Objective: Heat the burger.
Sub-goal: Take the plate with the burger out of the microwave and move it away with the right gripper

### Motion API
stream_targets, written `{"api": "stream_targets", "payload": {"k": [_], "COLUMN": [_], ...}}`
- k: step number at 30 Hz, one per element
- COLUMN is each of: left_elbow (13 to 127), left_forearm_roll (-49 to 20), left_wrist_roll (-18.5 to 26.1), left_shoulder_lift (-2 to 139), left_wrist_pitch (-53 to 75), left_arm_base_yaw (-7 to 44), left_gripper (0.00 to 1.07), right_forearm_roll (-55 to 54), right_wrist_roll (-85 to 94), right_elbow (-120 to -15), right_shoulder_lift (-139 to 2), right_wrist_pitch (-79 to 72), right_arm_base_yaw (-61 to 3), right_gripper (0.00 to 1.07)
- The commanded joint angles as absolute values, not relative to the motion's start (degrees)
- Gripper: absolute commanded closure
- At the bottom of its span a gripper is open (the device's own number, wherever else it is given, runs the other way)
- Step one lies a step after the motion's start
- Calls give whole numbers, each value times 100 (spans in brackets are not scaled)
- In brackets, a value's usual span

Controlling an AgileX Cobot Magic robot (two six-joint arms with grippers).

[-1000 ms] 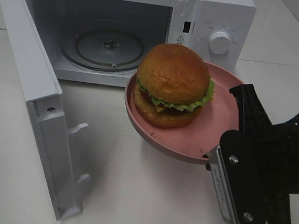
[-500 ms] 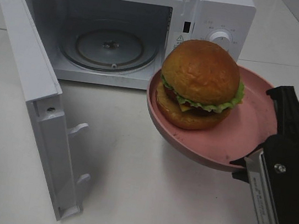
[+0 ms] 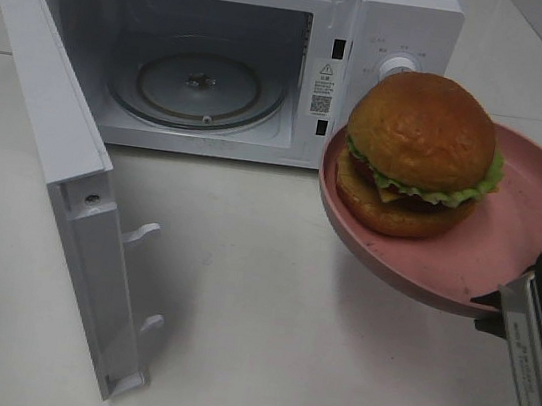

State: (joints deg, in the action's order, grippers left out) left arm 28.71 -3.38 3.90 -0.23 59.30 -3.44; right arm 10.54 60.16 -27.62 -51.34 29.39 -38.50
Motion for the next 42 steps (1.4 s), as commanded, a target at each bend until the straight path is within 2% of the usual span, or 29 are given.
{"api": "stream_targets", "payload": {"k": [1, 8, 10, 18, 42], "left_elbow": [2848, 2848, 2848, 2848, 2848], "left_forearm_roll": [-344, -344, -344, -344, -344], "left_wrist_roll": [361, 361, 361, 361, 361], "left_shoulder_lift": [-155, -155, -155, -155, -155], "left_wrist_pitch": [5896, 5896, 5896, 5896, 5896], "left_arm_base_yaw": [-298, -298, -298, -298, -298], "left_gripper": [9, 9, 9, 9, 9], "right_forearm_roll": [1404, 2120, 2670, 3501, 4670], "right_wrist_roll": [5500, 4589, 3741, 2269, -1077], "right_elbow": [-2813, -2813, -2813, -2813, -2813], "right_shoulder_lift": [-5002, -5002, -5002, -5008, -5025], "right_wrist_pitch": [2785, 2968, 3094, 3587, 4910], "right_arm_base_yaw": [-3804, -3804, -3804, -3804, -3804], "right_gripper": [107, 107, 107, 107, 107]}}
